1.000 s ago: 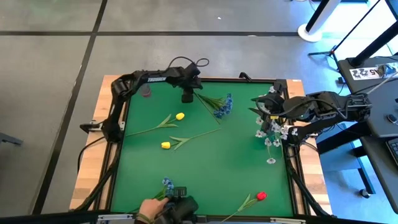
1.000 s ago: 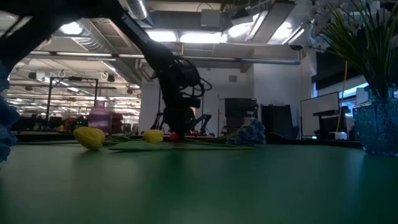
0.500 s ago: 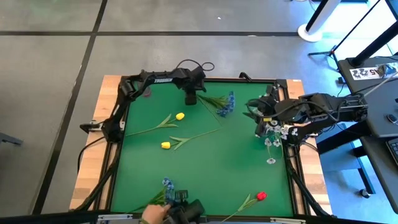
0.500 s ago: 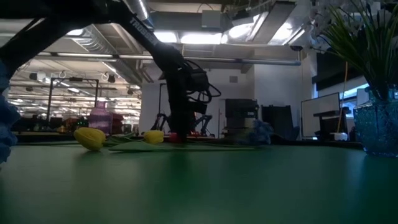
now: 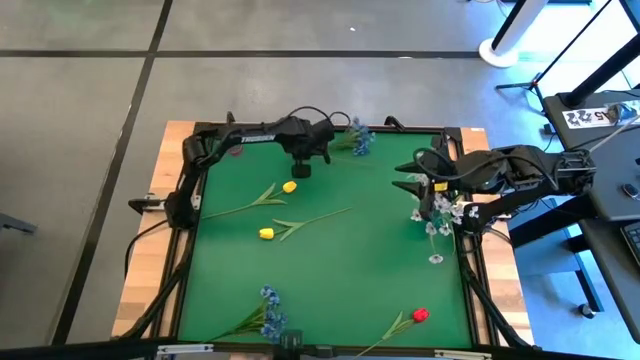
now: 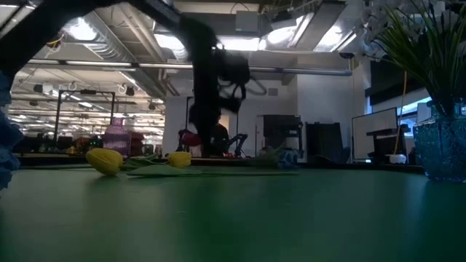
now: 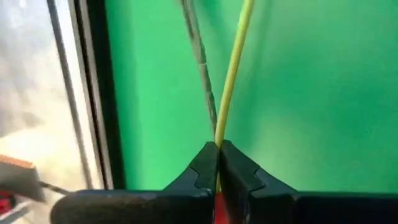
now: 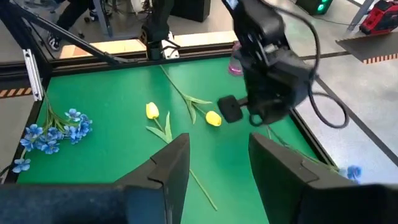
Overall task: Sort flowers into vase by color
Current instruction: Put the top red flower into the blue vase
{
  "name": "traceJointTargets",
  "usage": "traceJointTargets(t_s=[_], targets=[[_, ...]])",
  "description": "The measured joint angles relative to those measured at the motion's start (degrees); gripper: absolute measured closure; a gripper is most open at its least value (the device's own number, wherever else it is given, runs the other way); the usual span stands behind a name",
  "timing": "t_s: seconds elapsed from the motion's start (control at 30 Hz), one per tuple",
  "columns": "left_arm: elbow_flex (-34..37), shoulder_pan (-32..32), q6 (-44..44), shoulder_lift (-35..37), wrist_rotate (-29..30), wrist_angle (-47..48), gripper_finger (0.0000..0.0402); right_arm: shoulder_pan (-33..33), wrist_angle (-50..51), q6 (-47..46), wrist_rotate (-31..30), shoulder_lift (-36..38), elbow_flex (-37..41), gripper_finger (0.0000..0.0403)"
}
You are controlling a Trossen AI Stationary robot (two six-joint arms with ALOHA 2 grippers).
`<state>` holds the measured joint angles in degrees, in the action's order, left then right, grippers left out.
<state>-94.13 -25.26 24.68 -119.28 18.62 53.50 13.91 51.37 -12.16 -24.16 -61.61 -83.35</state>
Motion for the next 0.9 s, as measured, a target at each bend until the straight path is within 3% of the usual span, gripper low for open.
traceJointTargets(t_s=[0.17,0.23,0.43,0.63,0.9], targets=[[1.7,7.6,-7.7,4.6,-13.8,2.7,0.0399,0.0,-1.8,0.7,4.6,-0.2,0.0,0.0237],[3.6,12.1,-8.1,5.8,-15.6,0.6,0.0399,0.9,-4.3,1.9,8.1,-0.2,0.0,0.0237],[7.7,26.7,-12.7,6.0,-11.7,-6.5,0.0400,8.8,-8.3,3.5,9.1,-0.4,0.0,0.0237],[8.8,39.1,-20.7,5.9,-8.0,-15.1,0.0400,19.0,-8.5,3.4,3.8,-3.6,0.1,0.0237],[11.1,47.0,-25.9,3.6,-2.3,-27.6,0.0380,29.2,-14.3,-3.0,-6.0,-15.8,0.2,0.0237]])
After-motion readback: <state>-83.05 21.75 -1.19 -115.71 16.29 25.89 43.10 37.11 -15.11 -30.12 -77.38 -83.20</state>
